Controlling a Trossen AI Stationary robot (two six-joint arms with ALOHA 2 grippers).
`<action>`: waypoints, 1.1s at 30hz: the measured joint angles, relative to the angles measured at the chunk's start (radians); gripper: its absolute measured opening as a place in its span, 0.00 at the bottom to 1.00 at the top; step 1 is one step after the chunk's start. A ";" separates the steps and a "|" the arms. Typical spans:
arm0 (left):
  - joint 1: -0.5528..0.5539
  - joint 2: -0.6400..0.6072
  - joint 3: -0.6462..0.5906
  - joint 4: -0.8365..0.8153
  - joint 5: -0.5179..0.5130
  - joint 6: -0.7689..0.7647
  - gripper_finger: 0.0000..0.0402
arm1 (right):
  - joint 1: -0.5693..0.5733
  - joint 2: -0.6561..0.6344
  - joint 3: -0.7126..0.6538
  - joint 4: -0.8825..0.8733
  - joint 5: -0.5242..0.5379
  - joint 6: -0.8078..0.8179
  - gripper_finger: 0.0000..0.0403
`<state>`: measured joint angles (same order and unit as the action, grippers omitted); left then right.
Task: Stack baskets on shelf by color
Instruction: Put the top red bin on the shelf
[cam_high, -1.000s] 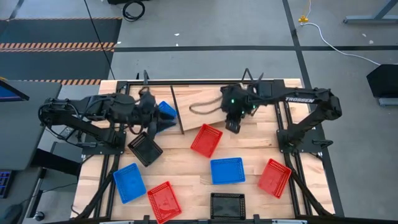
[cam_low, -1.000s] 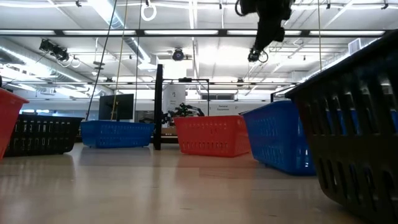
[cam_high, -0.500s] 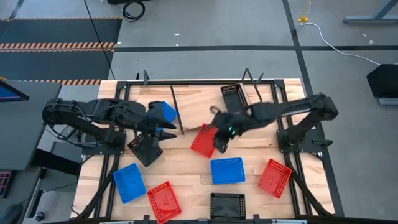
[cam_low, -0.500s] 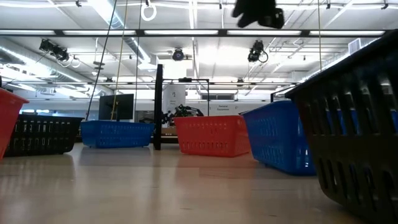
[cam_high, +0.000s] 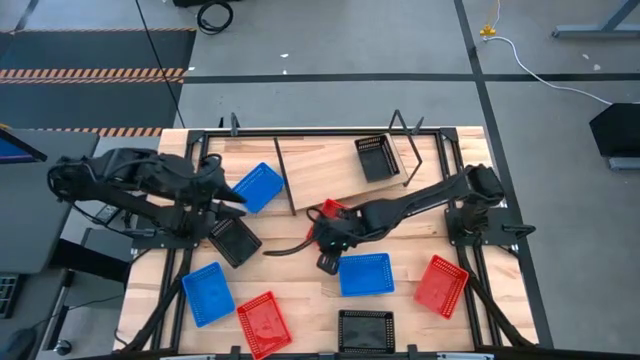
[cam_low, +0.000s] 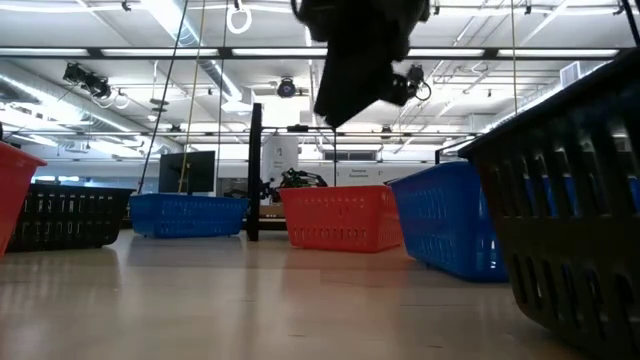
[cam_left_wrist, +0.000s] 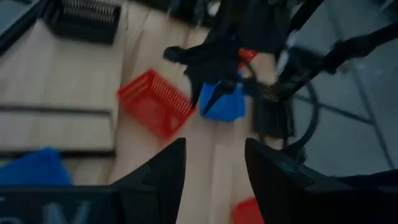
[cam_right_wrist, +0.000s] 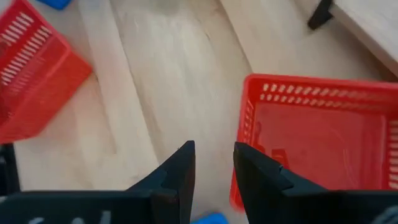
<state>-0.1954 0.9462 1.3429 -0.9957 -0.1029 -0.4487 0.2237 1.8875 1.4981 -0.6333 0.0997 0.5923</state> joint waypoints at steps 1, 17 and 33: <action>-0.003 -0.001 -0.001 -0.041 -0.009 -0.016 0.43 | -0.003 0.015 0.000 0.017 -0.009 -0.015 0.30; -0.004 0.054 -0.002 -0.307 -0.181 0.053 0.43 | -0.057 0.131 -0.009 0.034 -0.026 -0.099 0.53; -0.005 0.082 -0.002 -0.260 -0.162 -0.028 0.43 | -0.057 0.174 -0.011 -0.062 -0.096 -0.146 0.11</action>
<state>-0.2001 1.0286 1.3411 -1.2558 -0.2649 -0.4767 0.1669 2.0616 1.4875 -0.6949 0.0036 0.4460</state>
